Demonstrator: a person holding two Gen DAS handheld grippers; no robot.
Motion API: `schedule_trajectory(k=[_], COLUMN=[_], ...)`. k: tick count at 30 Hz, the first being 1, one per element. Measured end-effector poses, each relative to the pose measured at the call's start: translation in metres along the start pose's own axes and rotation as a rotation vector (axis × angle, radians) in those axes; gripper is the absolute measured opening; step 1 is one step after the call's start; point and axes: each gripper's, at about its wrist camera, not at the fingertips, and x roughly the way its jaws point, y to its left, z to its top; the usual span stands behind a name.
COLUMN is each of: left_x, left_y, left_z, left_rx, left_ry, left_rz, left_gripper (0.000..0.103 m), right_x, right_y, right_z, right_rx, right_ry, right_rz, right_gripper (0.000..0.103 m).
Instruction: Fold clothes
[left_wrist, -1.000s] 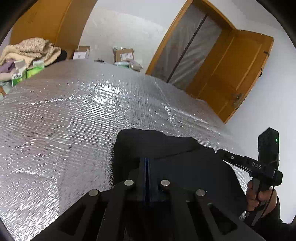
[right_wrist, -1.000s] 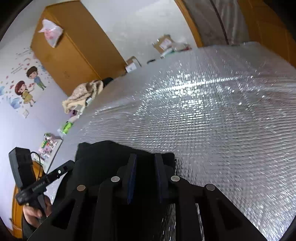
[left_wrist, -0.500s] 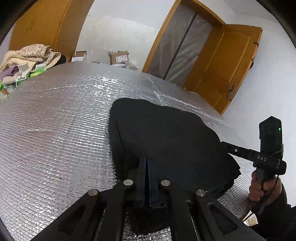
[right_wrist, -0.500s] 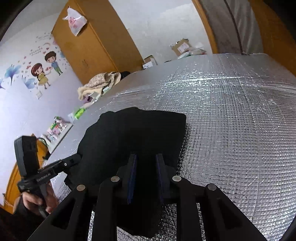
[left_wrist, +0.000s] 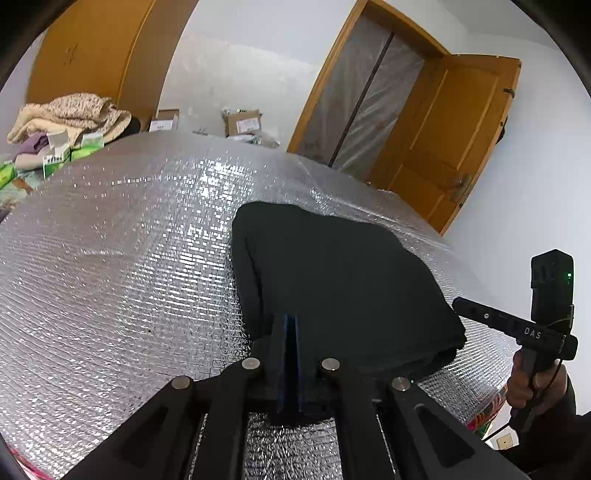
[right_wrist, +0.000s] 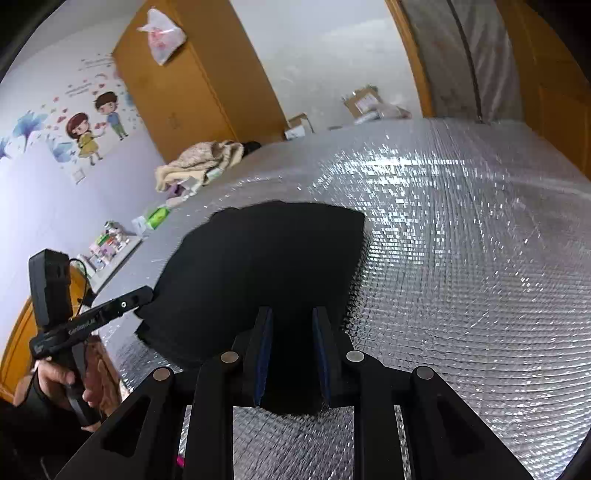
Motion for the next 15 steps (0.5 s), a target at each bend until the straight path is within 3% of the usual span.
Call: schedule_trajectory(k=[9, 15], left_x=[0.006, -0.001], left_y=[0.005, 0.001], left_z=[-0.007, 0.003], left_rx=[-0.009, -0.024], left_ry=[0.025, -0.001], left_rz=[-0.008, 0.007], left_gripper=[0.005, 0.005], right_x=[0.006, -0.008], right_y=[-0.006, -0.009], right_z=[-0.013, 0.006], right_rx=[0.012, 0.046], right_ry=[0.062, -0.025], right_rz=[-0.030, 0.047], right_gripper=[0.023, 0.021])
